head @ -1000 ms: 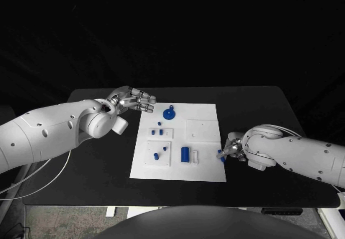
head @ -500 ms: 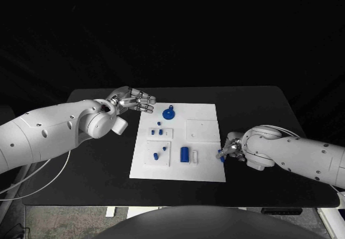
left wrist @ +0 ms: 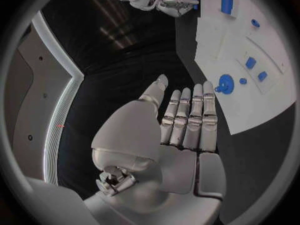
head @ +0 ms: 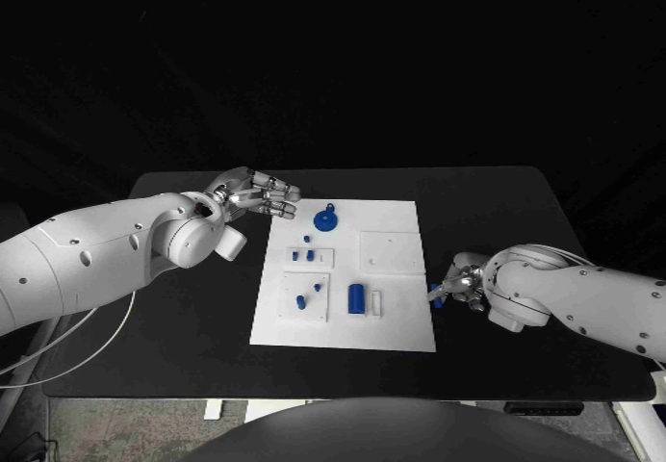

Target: Assemble the parts on the task board

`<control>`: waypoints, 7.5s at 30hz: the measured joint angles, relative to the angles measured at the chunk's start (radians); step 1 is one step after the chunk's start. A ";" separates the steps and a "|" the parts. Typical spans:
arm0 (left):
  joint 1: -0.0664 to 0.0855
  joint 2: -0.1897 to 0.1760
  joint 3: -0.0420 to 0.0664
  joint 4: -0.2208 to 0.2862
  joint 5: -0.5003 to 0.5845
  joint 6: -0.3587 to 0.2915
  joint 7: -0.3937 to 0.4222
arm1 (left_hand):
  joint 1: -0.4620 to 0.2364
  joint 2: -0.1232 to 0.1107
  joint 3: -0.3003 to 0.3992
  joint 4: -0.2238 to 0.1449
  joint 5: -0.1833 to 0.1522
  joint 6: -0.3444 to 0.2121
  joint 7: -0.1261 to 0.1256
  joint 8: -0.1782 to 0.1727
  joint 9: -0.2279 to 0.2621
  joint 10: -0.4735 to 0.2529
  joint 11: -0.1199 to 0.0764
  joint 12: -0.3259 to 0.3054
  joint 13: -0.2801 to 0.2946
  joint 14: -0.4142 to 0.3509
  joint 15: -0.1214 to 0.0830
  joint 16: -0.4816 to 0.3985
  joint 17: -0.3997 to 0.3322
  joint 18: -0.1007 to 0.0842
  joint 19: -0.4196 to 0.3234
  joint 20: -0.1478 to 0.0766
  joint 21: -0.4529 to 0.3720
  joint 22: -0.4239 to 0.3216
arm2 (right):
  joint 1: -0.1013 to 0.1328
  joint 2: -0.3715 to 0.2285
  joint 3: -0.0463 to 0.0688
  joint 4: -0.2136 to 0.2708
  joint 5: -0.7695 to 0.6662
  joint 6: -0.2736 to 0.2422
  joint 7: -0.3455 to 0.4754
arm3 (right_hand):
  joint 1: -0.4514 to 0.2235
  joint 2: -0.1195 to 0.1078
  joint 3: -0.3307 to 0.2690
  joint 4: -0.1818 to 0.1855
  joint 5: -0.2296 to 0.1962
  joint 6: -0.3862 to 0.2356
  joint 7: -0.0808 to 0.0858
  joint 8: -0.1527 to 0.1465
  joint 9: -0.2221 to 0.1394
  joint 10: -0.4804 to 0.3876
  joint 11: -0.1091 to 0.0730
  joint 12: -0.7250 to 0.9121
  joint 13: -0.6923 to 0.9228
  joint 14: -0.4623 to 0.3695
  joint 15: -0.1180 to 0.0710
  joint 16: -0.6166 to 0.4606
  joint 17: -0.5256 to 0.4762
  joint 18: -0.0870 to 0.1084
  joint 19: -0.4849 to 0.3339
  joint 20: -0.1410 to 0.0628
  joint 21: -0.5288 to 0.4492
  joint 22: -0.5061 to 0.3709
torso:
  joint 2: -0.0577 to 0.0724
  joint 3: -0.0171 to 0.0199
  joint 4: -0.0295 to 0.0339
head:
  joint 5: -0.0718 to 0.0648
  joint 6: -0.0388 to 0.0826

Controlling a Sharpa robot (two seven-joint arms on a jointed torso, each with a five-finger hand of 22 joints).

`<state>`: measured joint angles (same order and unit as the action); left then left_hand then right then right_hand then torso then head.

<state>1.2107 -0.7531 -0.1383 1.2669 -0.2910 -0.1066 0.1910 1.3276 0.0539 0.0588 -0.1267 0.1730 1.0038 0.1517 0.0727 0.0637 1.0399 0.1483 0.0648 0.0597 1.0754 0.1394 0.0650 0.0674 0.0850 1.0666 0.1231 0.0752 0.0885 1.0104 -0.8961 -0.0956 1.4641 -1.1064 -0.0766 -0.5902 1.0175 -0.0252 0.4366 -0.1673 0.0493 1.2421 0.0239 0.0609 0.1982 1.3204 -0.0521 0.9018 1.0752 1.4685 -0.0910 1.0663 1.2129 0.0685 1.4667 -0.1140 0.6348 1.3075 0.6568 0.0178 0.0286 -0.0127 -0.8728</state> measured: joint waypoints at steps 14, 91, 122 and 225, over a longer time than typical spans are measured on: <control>0.000 0.002 0.000 0.000 0.000 0.000 -0.001 | -0.004 0.004 0.000 0.005 0.000 0.000 0.000 0.000 0.000 0.000 0.000 0.000 0.000 0.000 0.000 0.000 0.000 0.000 0.000 0.000 0.000 0.000 | 0.036 -0.003 0.005 0.093 0.054 -0.045 0.026 | -0.024 -0.005 -0.029 0.046 0.000 0.000 0.000 0.003 -0.007 0.004 -0.004 -0.008 0.001 -0.004 -0.004 0.000 -0.005 -0.016 0.000 0.000 0.000 0.000 | 0.001 -0.0013 0.0011 | 0.007 0.000; 0.000 0.004 0.000 0.001 0.000 0.009 -0.008 | -0.004 0.004 0.001 0.012 0.000 0.000 0.000 0.000 0.000 0.000 0.000 0.000 0.000 -0.004 0.004 0.000 0.000 0.000 0.000 0.000 0.000 -0.001 | -0.011 0.202 0.000 -0.007 0.070 -0.012 -0.012 | -0.030 0.012 -0.065 0.043 0.000 0.000 0.000 0.003 -0.007 0.004 -0.003 -0.017 0.002 -0.004 -0.003 0.000 -0.008 -0.016 0.000 0.000 0.000 0.000 | 0.001 0.0002 0.0001 | 0.023 0.000; 0.000 0.004 0.000 0.000 -0.001 0.014 -0.011 | -0.004 0.004 0.001 0.018 0.000 0.000 0.000 0.000 0.000 0.000 0.000 0.000 0.000 -0.004 0.004 0.000 0.000 0.000 0.000 0.000 0.000 -0.002 | -0.024 0.184 -0.001 -0.009 0.087 -0.022 0.042 | -0.005 -0.126 -0.117 0.263 0.000 -0.027 0.023 0.003 -0.024 -0.009 0.009 -0.043 -0.011 -0.004 -0.003 -0.019 -0.009 -0.016 -0.001 -0.006 -0.043 0.000 | 0.001 -0.0001 -0.0001 | 0.023 0.000; -0.001 0.002 -0.001 -0.001 -0.003 0.029 -0.022 | -0.004 0.004 0.001 0.018 0.000 -0.003 0.003 0.000 0.000 0.000 0.000 0.000 0.000 -0.004 0.004 0.000 0.000 0.000 0.000 0.000 0.000 -0.003 | -0.046 0.133 0.000 0.002 0.179 -0.015 0.114 | 0.041 -0.003 -0.265 0.105 0.131 -0.030 0.015 0.000 -0.040 -0.019 0.012 -0.036 -0.032 -0.004 -0.003 -0.034 -0.012 -0.016 -0.002 -0.005 -0.062 0.000 | 0.001 0.0002 0.0000 | 0.015 0.000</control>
<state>1.2102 -0.7509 -0.1389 1.2658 -0.2943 -0.0777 0.1688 1.3235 0.0580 0.0600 -0.1088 0.1730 1.0003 0.1551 0.0727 0.0637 1.0399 0.1483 0.0648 0.0597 1.0718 0.1430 0.0650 0.0674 0.0849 1.0666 0.1231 0.0752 0.0859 0.9641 -0.7629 -0.0959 1.4658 -0.9275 -0.0919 -0.4764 1.0581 -0.0287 0.1717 -0.0622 0.1800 1.2120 0.0392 0.0607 0.1578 1.3011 -0.0397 0.8658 1.0434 1.4648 -0.0944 1.0319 1.2006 0.0528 1.4650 -0.1194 0.5726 1.3073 0.6579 0.0180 0.0286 0.0026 -0.8728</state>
